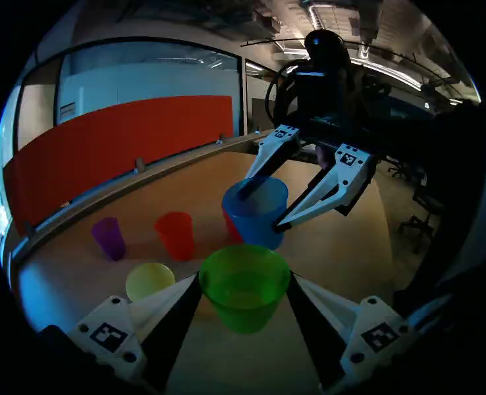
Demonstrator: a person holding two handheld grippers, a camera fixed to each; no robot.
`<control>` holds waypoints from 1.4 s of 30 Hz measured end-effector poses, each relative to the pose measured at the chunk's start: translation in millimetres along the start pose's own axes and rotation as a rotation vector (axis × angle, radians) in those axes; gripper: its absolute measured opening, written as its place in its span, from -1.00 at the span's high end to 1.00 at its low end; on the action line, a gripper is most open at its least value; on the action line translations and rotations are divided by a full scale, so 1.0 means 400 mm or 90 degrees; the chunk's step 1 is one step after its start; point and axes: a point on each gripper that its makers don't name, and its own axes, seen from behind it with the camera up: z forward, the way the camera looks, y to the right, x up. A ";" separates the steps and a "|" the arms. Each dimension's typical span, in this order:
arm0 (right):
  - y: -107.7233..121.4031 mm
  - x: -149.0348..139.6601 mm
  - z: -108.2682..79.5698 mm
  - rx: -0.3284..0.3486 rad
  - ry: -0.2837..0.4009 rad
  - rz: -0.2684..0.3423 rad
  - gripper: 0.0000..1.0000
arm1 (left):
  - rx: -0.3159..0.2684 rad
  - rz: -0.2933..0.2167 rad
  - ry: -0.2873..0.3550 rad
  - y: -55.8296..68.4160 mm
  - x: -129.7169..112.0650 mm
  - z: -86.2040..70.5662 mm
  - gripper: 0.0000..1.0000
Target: Pour water
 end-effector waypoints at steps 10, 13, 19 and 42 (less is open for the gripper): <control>-0.016 -0.088 0.042 0.024 -0.039 0.005 -0.80 | -0.015 -0.008 -0.024 0.027 -0.062 0.035 -0.75; -0.023 -0.104 0.052 0.031 -0.046 0.005 -0.80 | -0.017 -0.006 -0.028 0.032 -0.073 0.044 -0.75; -0.032 -0.129 0.067 0.039 -0.053 0.003 -0.80 | -0.020 -0.006 -0.038 0.036 -0.096 0.058 -0.75; -0.040 -0.191 0.093 0.039 -0.067 -0.001 -0.80 | -0.020 -0.010 -0.052 0.034 -0.146 0.063 -0.75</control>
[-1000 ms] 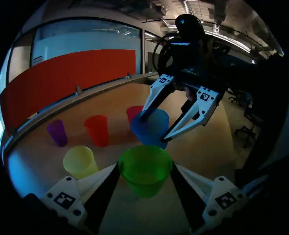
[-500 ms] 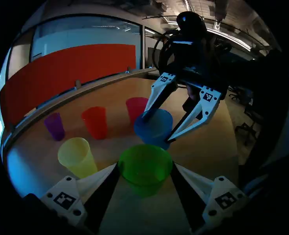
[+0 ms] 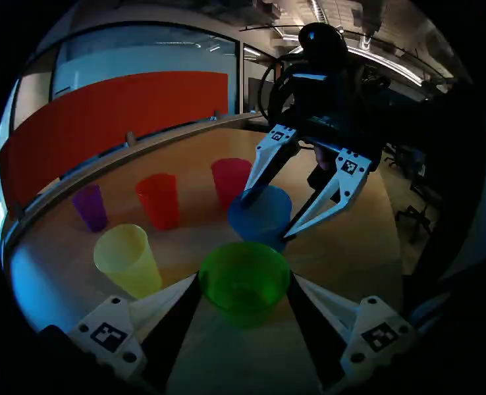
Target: Pour water
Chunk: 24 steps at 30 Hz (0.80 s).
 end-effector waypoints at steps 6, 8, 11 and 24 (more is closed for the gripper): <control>-0.001 -0.008 -0.002 -0.002 0.004 0.003 -0.80 | 0.000 0.002 0.001 0.002 -0.005 -0.004 -0.75; -0.001 -0.011 -0.003 -0.003 0.005 0.005 -0.80 | 0.000 0.004 0.001 0.003 -0.006 -0.005 -0.75; -0.002 -0.017 -0.006 -0.004 0.006 0.006 -0.81 | 0.000 0.004 0.002 0.004 -0.007 -0.005 -0.75; -0.008 -0.039 -0.027 -0.010 0.001 0.008 -0.82 | -0.002 0.007 0.002 0.006 -0.008 -0.004 -0.76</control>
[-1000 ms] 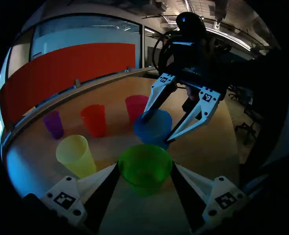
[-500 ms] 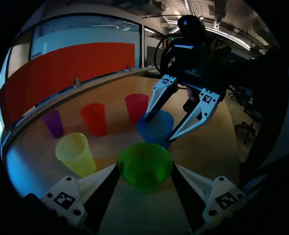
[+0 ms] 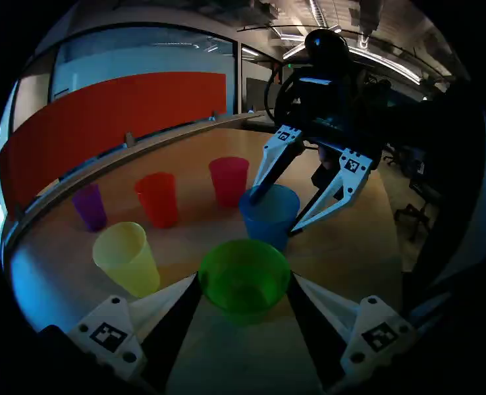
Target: Pour water
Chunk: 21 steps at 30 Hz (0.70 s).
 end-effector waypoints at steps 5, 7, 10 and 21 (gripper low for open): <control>-0.006 -0.010 -0.005 0.003 -0.006 0.007 -0.84 | 0.003 0.004 -0.001 0.000 -0.001 0.001 -0.77; -0.005 -0.010 -0.007 0.002 -0.003 0.009 -0.86 | 0.003 0.005 -0.002 0.000 -0.002 0.001 -0.77; -0.003 -0.011 -0.010 -0.002 -0.001 0.011 -0.90 | 0.003 0.005 -0.006 0.001 -0.009 0.002 -0.77; -0.005 -0.042 -0.015 -0.009 -0.016 0.016 -0.98 | 0.000 -0.001 -0.028 0.006 -0.041 0.000 -0.77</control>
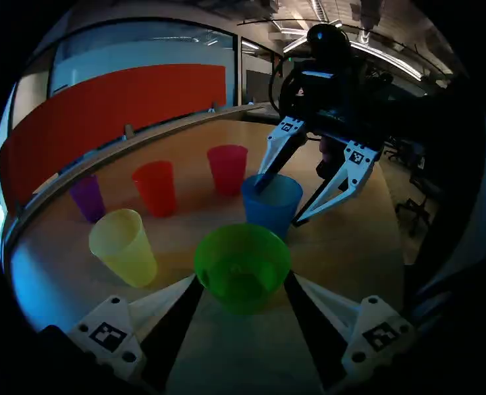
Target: Pour water
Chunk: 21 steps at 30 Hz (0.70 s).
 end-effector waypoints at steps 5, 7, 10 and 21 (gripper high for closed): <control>0.001 -0.019 -0.009 -0.005 -0.007 0.012 -0.98 | -0.001 -0.002 -0.011 0.000 -0.010 -0.012 -0.77; 0.002 -0.024 -0.014 -0.008 -0.007 0.015 -0.98 | 0.001 0.001 -0.017 -0.001 -0.015 -0.020 -0.77; 0.003 -0.032 -0.025 -0.014 -0.008 0.018 -0.98 | 0.008 0.006 -0.026 -0.008 -0.025 -0.033 -0.77; 0.017 -0.064 -0.102 -0.070 -0.007 0.040 -0.98 | 0.053 0.011 -0.046 -0.034 -0.053 -0.106 -0.77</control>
